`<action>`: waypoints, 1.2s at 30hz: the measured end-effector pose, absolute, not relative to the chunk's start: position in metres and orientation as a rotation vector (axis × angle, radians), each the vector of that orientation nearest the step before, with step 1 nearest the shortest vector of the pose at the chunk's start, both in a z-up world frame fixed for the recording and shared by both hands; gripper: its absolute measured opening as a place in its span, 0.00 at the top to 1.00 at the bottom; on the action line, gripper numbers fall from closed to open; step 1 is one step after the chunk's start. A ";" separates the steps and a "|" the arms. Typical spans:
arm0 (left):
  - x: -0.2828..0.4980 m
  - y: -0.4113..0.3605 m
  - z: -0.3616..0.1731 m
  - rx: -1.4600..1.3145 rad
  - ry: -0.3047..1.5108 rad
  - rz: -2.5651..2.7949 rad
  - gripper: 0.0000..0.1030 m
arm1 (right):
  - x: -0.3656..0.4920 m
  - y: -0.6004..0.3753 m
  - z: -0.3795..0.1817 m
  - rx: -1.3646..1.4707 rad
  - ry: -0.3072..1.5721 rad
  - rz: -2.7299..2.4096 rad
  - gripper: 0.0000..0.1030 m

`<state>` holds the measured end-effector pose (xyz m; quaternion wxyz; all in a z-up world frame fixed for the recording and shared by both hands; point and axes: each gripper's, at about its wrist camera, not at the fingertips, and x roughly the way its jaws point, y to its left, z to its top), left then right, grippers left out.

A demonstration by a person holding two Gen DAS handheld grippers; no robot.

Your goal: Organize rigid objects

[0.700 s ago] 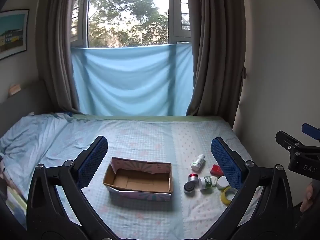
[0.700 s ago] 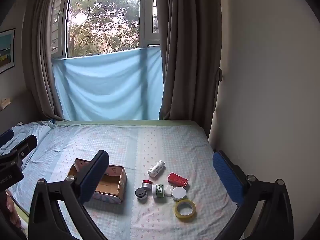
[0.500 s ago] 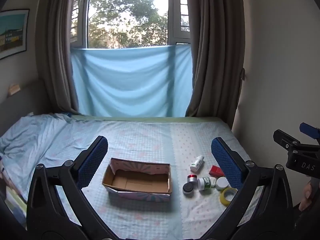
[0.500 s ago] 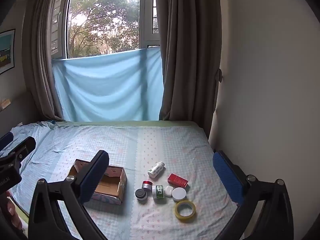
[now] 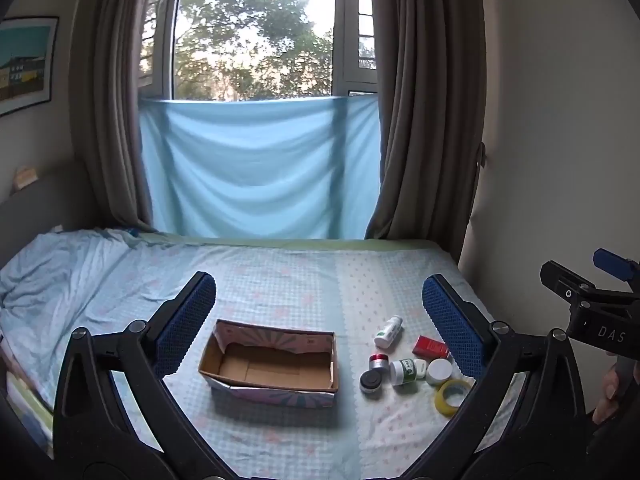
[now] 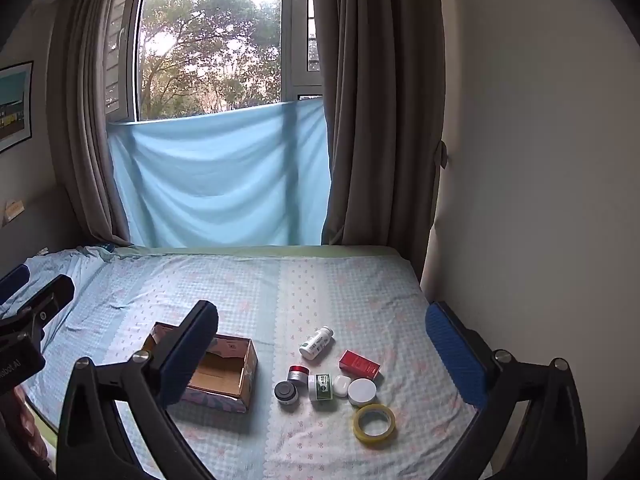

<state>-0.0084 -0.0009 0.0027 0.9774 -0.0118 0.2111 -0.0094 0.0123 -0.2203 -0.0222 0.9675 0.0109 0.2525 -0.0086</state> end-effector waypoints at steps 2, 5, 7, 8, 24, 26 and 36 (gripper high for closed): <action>-0.009 -0.002 0.003 -0.026 0.424 -0.021 0.00 | 0.012 -0.222 -0.023 0.025 0.508 -0.019 0.00; -0.008 -0.002 0.002 -0.041 0.424 -0.032 0.00 | 0.012 -0.223 -0.025 0.026 0.508 -0.018 0.00; -0.008 -0.002 0.002 -0.043 0.424 -0.032 0.00 | 0.011 -0.223 -0.024 0.022 0.509 -0.021 0.00; -0.007 -0.002 0.002 -0.042 0.425 -0.031 0.00 | 0.011 -0.223 -0.024 0.022 0.510 -0.021 0.00; -0.007 -0.006 0.001 -0.026 0.429 -0.035 0.01 | 0.009 -0.220 -0.021 0.014 0.519 -0.025 0.00; -0.007 -0.006 0.000 -0.031 0.433 -0.045 0.00 | 0.009 -0.220 -0.021 0.014 0.519 -0.025 0.00; -0.007 -0.006 0.002 -0.036 0.432 -0.046 0.00 | 0.008 -0.220 -0.019 0.013 0.528 -0.023 0.00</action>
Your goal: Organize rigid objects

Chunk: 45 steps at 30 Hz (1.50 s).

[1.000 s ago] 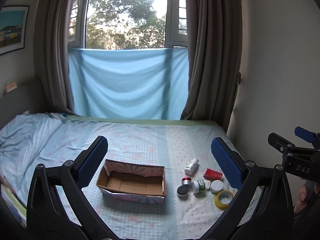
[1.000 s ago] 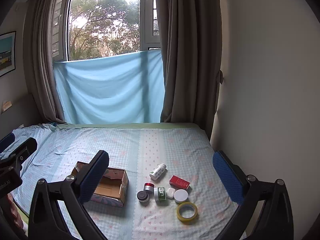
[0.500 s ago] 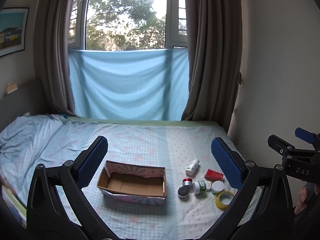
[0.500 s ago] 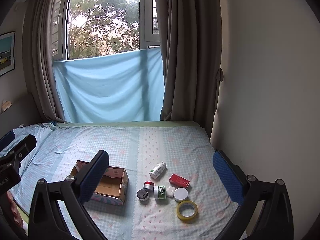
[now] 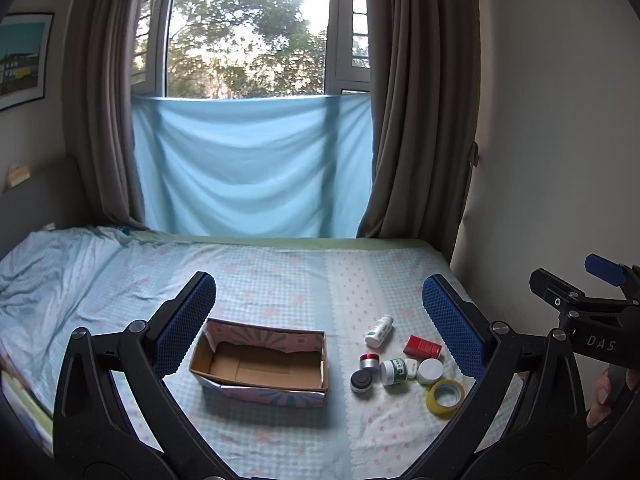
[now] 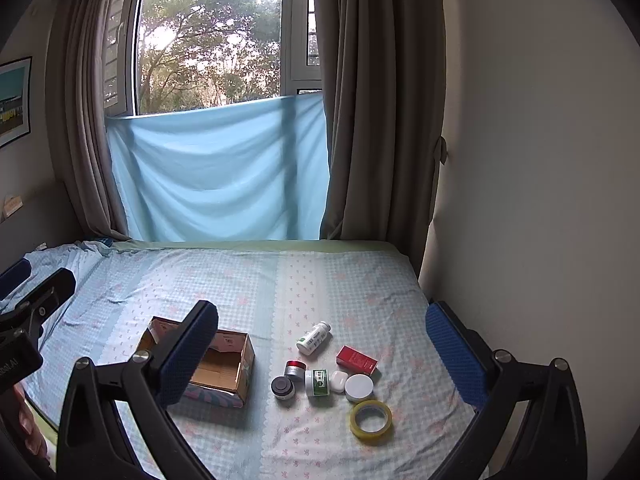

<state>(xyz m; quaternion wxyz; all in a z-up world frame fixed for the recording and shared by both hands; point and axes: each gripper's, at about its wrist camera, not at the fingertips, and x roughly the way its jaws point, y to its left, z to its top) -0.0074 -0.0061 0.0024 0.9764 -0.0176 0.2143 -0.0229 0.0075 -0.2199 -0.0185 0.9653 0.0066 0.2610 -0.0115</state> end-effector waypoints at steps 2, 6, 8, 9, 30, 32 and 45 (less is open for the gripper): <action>-0.007 -0.006 0.002 -0.033 0.435 -0.047 0.01 | 0.008 -0.220 -0.017 0.017 0.528 -0.023 0.00; -0.007 -0.007 0.001 -0.032 0.438 -0.052 0.01 | 0.008 -0.220 -0.017 0.017 0.528 -0.022 0.00; -0.007 -0.008 0.001 -0.031 0.437 -0.053 0.00 | 0.008 -0.220 -0.017 0.018 0.528 -0.021 0.00; -0.007 -0.007 0.001 -0.031 0.437 -0.053 0.00 | 0.008 -0.220 -0.017 0.018 0.527 -0.021 0.00; -0.006 -0.007 -0.006 -0.041 0.450 -0.080 0.01 | 0.003 -0.215 -0.022 0.008 0.529 -0.030 0.00; -0.005 -0.007 -0.008 -0.042 0.453 -0.082 0.01 | 0.004 -0.214 -0.023 0.004 0.531 -0.028 0.00; 0.010 -0.011 -0.017 -0.050 0.493 -0.067 0.01 | 0.013 -0.218 -0.026 0.019 0.525 -0.024 0.00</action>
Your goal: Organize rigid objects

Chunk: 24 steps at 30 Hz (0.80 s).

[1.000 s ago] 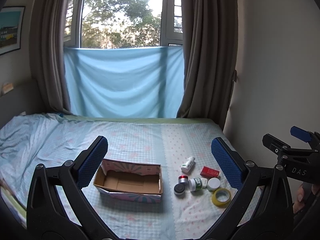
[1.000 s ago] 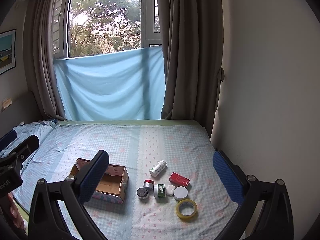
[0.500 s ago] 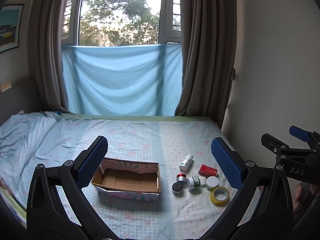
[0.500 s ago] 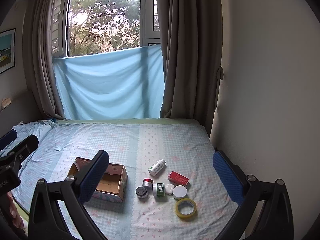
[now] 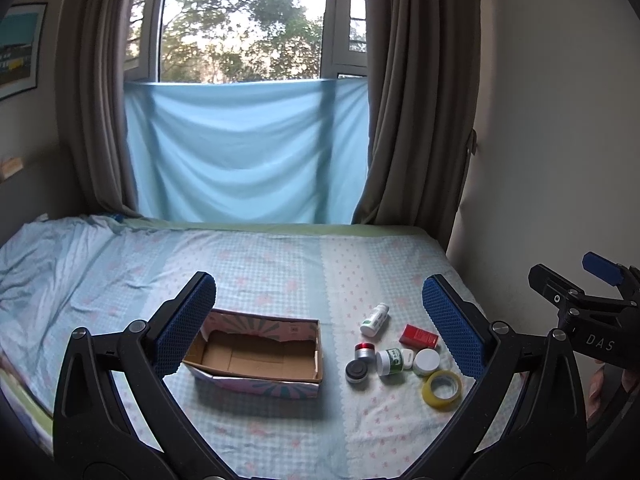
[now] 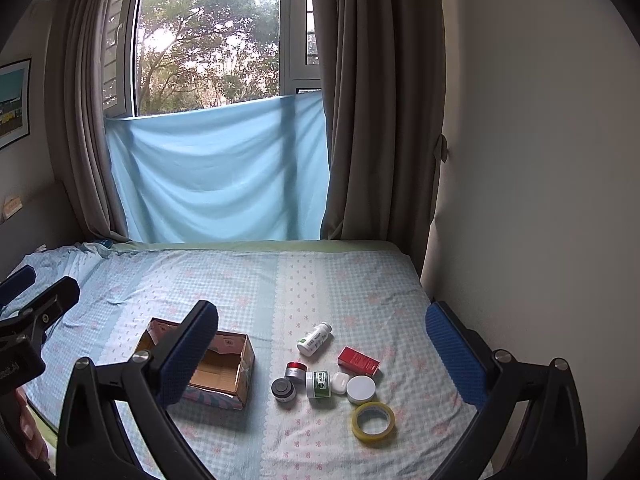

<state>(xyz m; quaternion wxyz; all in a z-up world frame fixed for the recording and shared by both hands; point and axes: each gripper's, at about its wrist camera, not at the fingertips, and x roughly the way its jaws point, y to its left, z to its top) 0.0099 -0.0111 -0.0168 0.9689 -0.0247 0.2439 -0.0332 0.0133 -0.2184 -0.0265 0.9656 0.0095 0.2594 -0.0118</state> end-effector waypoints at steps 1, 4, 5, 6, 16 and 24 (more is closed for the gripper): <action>0.014 -0.013 -0.019 -0.056 0.503 -0.072 0.01 | 0.016 -0.220 -0.028 0.023 0.534 -0.025 0.00; 0.031 -0.021 -0.031 -0.079 0.540 -0.088 0.01 | 0.023 -0.226 -0.036 0.033 0.568 -0.021 0.00; 0.038 -0.026 -0.038 -0.086 0.559 -0.092 0.01 | 0.026 -0.228 -0.041 0.030 0.581 -0.022 0.00; 0.045 -0.032 -0.047 -0.089 0.578 -0.095 0.01 | 0.029 -0.231 -0.046 0.023 0.596 -0.023 0.00; 0.088 -0.106 -0.208 -0.024 0.746 -0.147 0.01 | 0.054 -0.286 -0.174 0.046 0.771 -0.075 0.00; 0.125 -0.141 -0.382 0.005 0.868 -0.163 0.01 | 0.065 -0.311 -0.325 0.047 0.942 -0.158 0.00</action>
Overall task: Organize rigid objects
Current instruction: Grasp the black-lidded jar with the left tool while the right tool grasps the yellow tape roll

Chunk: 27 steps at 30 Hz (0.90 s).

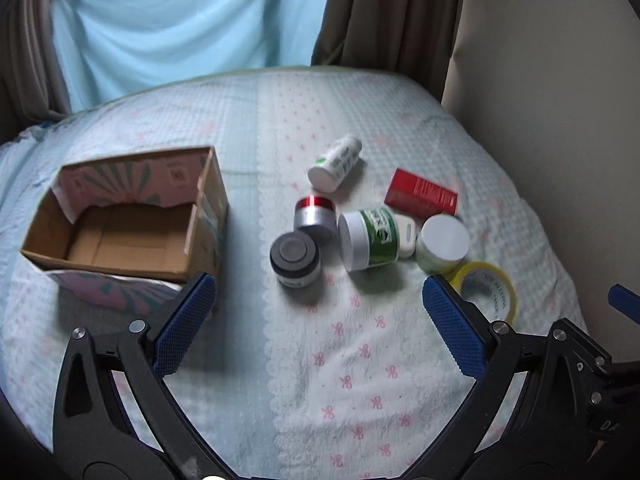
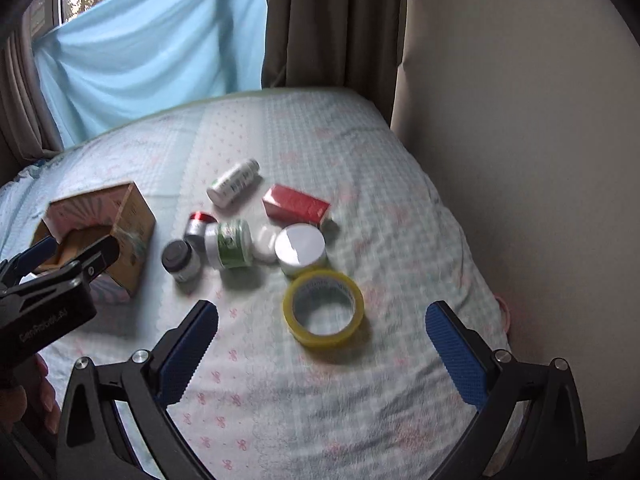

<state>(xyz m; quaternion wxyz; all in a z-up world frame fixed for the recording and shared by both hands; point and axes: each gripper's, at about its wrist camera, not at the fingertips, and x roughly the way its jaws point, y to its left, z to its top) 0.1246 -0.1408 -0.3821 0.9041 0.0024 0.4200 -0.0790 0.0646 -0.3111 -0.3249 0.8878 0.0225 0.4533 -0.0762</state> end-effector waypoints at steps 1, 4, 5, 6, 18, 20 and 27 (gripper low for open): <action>0.130 -0.144 -0.403 0.012 0.880 -0.155 0.01 | 0.066 -0.313 -0.342 0.047 0.952 -0.165 0.00; 0.144 -0.153 -0.450 0.040 0.910 -0.134 0.01 | 0.072 -0.321 -0.389 0.076 0.983 -0.180 0.00; 0.147 -0.155 -0.462 0.057 0.910 -0.124 0.01 | 0.075 -0.324 -0.403 0.088 0.984 -0.185 0.00; 0.150 -0.156 -0.473 0.076 0.911 -0.108 0.01 | 0.077 -0.326 -0.416 0.096 0.984 -0.191 0.00; 0.201 -0.155 -0.513 0.078 0.910 -0.079 0.01 | 0.122 -0.334 -0.498 0.103 0.980 -0.214 0.00; 0.212 -0.156 -0.516 0.084 0.915 -0.074 0.05 | 0.130 -0.335 -0.500 0.104 0.978 -0.220 0.00; 0.227 -0.154 -0.517 0.038 0.953 -0.126 0.31 | 0.150 -0.336 -0.503 0.109 0.977 -0.230 0.00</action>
